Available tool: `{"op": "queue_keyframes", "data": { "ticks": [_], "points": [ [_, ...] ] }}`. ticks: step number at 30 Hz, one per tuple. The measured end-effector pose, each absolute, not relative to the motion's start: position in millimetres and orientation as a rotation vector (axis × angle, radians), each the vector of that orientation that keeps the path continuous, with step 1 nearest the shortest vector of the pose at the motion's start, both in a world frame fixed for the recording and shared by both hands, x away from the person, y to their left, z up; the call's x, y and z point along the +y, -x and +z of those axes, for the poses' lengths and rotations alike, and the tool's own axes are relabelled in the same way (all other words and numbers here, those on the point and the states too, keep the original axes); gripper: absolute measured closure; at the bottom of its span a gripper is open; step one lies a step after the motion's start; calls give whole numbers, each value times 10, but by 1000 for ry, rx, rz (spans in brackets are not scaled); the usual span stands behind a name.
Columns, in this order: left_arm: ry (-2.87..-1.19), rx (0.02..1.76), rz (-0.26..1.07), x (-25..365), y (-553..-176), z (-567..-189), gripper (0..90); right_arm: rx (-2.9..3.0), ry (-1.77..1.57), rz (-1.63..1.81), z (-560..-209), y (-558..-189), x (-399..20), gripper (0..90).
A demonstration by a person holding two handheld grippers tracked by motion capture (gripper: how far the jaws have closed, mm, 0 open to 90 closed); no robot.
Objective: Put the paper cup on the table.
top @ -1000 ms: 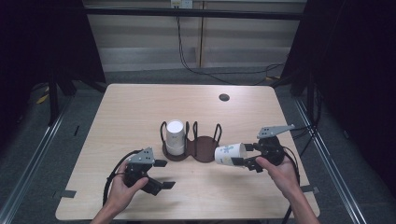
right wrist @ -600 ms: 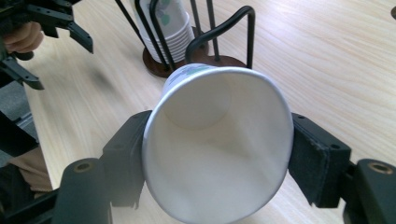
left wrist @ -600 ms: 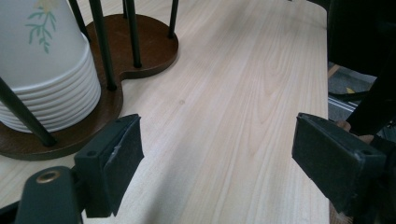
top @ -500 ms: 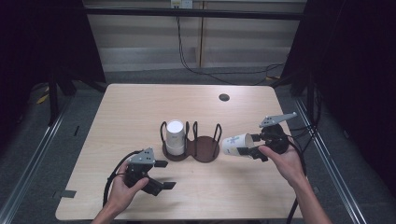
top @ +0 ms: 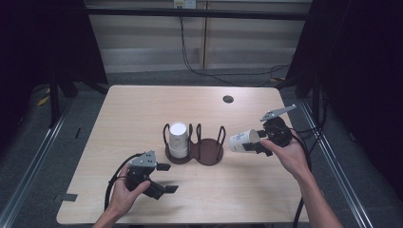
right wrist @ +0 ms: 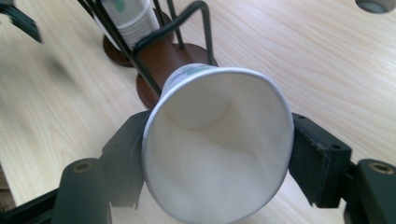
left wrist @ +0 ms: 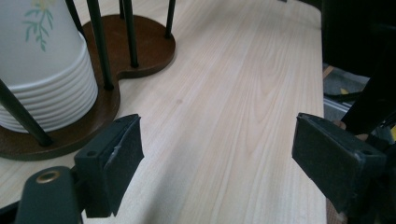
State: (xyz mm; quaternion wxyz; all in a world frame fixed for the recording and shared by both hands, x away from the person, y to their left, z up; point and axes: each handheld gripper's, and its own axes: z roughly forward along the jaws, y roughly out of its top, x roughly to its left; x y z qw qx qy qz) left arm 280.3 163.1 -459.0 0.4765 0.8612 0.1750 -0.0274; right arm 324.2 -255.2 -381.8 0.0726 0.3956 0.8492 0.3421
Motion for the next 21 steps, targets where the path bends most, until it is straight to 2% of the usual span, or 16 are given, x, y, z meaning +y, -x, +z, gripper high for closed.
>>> {"op": "queue_keyframes", "data": {
  "ticks": [6,21],
  "points": [
    [-2105,434,-65,1654,-2812,-4605,162,2588,-1242,828,-3829,-3415,-2497,281],
    [-2117,411,-61,1663,-2808,-4616,162,2643,-1254,584,-3920,-3724,-2403,269]
  ]
}}
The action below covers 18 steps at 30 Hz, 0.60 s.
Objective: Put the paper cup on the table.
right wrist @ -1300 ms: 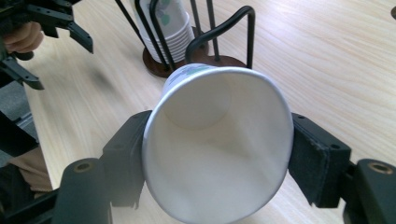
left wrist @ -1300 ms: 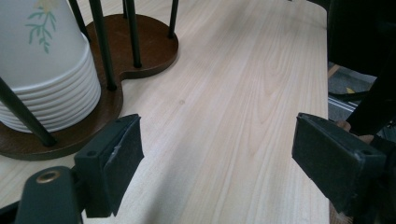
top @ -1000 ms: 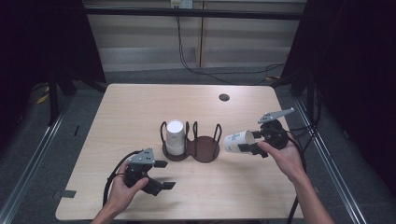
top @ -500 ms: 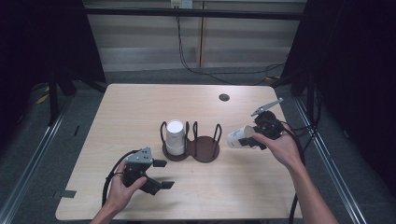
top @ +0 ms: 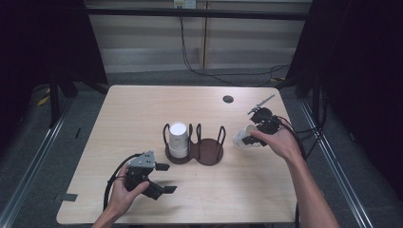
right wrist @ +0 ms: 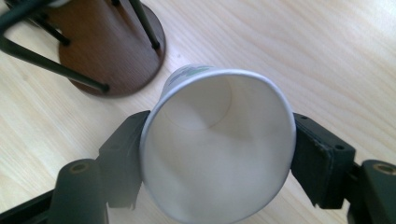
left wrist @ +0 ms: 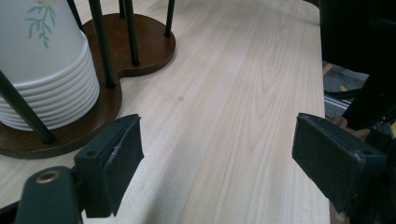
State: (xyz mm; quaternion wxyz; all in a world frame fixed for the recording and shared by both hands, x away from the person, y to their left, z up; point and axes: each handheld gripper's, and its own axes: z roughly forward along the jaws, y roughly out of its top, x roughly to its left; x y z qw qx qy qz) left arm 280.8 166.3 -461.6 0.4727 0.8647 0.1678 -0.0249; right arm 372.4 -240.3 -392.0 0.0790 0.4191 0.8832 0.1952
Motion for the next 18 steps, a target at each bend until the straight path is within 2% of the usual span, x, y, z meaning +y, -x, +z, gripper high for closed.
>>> {"op": "queue_keyframes", "data": {
  "ticks": [18],
  "points": [
    [-2148,387,-57,1657,-2806,-4628,162,2656,-1300,239,-4068,-3948,-2363,250]
  ]
}}
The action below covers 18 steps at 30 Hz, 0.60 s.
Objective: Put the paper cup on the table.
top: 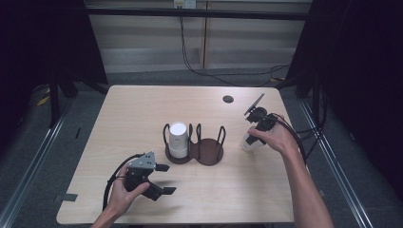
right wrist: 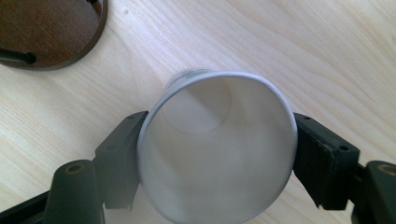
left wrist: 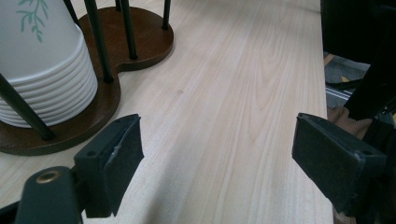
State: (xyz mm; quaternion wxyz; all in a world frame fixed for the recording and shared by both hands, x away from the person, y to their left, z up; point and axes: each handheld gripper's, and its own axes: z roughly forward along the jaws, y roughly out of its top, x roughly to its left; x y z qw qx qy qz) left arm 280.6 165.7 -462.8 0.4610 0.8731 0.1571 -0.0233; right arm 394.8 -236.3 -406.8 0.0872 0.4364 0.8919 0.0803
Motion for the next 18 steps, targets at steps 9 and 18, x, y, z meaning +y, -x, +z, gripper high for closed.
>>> {"op": "queue_keyframes", "data": {
  "ticks": [9,18],
  "points": [
    [-2149,384,-53,1674,-2808,-4623,162,2650,-1315,242,-4168,-4002,-2288,223],
    [-2147,394,-51,1688,-2812,-4622,162,2629,-1336,319,-4198,-4010,-2274,187]
  ]
}}
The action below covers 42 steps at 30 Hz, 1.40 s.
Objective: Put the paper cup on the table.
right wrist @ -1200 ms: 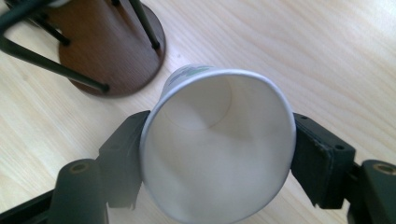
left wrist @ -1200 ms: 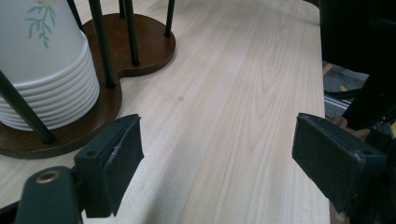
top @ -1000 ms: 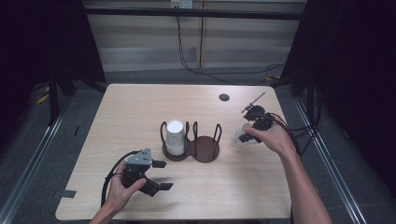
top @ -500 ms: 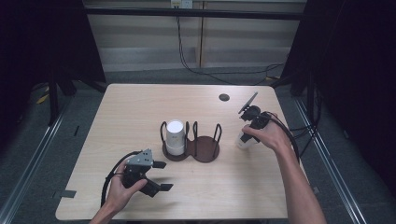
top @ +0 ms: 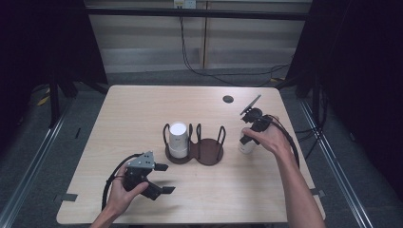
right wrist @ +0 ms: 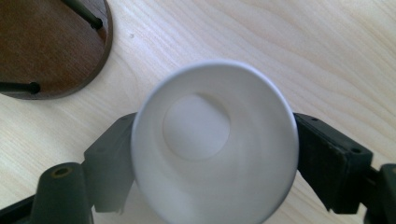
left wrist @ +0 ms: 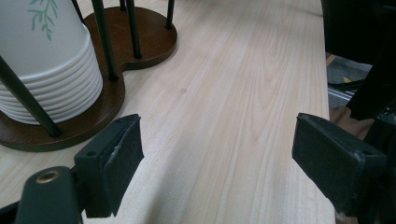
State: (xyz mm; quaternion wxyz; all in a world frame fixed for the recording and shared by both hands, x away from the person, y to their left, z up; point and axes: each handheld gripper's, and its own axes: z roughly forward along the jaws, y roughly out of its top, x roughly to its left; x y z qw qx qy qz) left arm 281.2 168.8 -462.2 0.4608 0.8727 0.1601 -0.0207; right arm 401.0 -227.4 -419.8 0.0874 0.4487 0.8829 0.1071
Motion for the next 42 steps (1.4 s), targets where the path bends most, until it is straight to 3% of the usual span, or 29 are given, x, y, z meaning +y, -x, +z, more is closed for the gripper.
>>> {"op": "queue_keyframes", "data": {
  "ticks": [20,42],
  "points": [
    [-2148,429,-42,1696,-2822,-4622,166,2497,-1405,624,-4029,-3889,-2421,143],
    [-2123,511,-12,1719,-2807,-4563,166,2253,-1373,985,-3886,-3477,-2444,141]
  ]
}}
